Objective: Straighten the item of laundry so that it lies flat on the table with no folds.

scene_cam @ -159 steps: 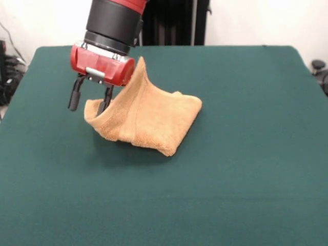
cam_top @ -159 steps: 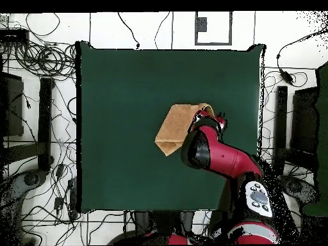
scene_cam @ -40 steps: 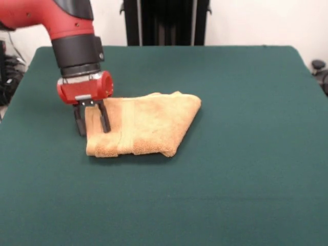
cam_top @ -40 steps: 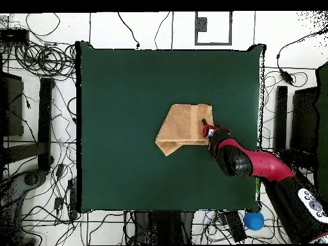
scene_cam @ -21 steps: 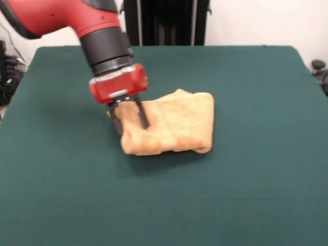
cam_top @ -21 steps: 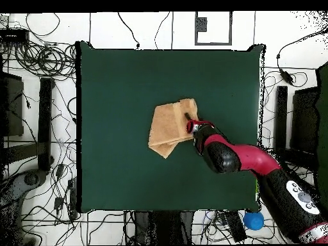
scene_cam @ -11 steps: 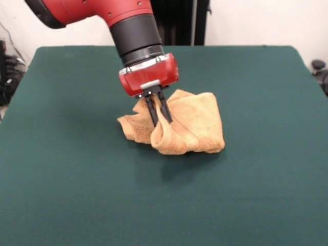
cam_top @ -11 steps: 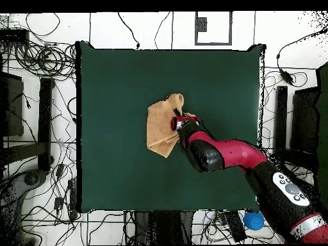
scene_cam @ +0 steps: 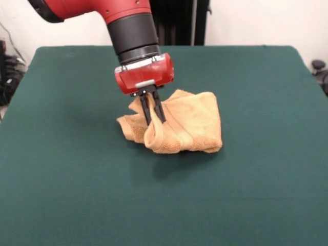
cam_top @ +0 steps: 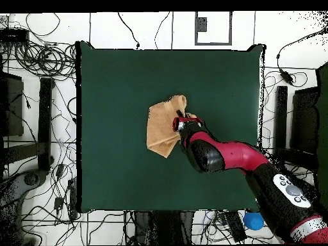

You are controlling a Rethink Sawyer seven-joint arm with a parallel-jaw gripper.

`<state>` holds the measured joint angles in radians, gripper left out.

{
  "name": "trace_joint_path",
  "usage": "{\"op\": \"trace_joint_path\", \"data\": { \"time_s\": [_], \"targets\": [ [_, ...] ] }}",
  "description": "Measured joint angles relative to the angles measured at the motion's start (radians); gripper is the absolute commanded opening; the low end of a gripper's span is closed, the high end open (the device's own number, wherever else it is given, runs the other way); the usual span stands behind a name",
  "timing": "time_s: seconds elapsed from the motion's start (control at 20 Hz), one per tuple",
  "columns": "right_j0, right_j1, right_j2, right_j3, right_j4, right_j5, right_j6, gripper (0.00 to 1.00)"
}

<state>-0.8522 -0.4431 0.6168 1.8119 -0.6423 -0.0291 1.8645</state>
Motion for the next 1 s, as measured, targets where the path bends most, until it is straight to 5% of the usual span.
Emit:
{"op": "trace_joint_path", "data": {
  "time_s": [0.45, 0.8, 1.0],
  "targets": [
    [0.117, -0.134, -0.126, 0.052, 0.13, 0.008, 0.004, 0.0],
    [0.299, -0.424, -0.216, 0.172, 0.386, 0.169, 0.005, 0.0],
    [0.316, -0.503, -0.218, 0.204, 0.454, 0.224, 0.005, 0.0]
  ]
}}
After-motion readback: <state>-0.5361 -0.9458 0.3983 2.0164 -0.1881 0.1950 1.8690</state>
